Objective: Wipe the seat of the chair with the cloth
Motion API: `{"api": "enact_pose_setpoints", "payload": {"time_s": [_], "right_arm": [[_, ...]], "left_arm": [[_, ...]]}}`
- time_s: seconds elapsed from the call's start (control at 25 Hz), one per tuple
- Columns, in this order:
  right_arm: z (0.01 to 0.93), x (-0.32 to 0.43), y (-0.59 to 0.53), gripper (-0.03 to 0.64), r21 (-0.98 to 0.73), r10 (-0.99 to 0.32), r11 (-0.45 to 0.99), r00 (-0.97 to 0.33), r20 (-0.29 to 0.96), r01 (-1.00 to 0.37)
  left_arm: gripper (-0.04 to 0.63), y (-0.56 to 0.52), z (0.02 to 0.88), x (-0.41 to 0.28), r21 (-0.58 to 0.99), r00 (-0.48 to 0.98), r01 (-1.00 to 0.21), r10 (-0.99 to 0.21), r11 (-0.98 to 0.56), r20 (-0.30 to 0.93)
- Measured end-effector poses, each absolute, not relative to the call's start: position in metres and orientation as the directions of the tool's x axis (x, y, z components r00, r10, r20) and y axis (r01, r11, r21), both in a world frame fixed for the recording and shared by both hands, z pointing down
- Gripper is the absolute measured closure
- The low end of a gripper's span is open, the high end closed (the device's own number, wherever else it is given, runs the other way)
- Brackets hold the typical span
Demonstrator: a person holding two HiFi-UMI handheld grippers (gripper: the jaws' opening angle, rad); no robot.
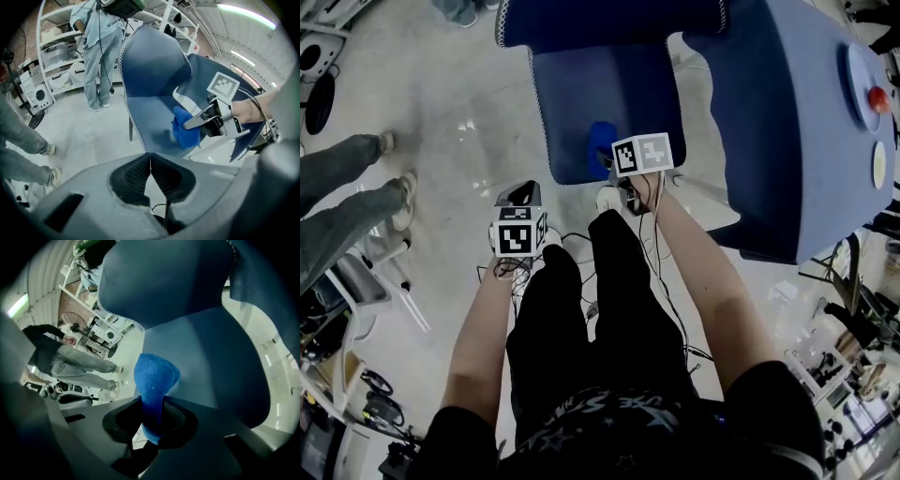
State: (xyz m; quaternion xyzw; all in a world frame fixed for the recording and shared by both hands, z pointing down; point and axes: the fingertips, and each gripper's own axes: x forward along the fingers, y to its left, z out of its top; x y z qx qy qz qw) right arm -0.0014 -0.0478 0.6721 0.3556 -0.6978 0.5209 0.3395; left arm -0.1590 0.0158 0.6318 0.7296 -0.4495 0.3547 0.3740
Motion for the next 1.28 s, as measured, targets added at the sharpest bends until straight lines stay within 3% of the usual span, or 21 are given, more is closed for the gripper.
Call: {"api": "enact_pose_setpoints", "payload": {"time_s": [0.24, 0.52, 0.96, 1.28], "right_arm": [[0.673, -0.082, -0.012, 0.543, -0.509, -0.073, 0.296, -0.55, 0.832, -0.809], [0.696, -0.108, -0.005, 0.543, -0.522, -0.024, 0.301, -0.553, 0.833, -0.798], [0.727, -0.033, -0.007, 0.543, -0.456, -0.024, 0.292, -0.483, 0.875, -0.841], [0.727, 0.064, -0.019, 0.543, -0.41, -0.056, 0.248, -0.436, 0.898, -0.878]], "left_arm": [[0.575, 0.045, 0.626, -0.181, 0.262, 0.383, -0.905, -0.373, -0.336, 0.845], [0.575, 0.053, 0.636, -0.195, 0.251, 0.361, -0.916, -0.368, -0.314, 0.857], [0.575, 0.063, 0.65, -0.157, 0.26, 0.346, -0.926, -0.343, -0.273, 0.873], [0.575, 0.054, 0.654, -0.101, 0.251, 0.36, -0.906, -0.311, -0.34, 0.879]]}}
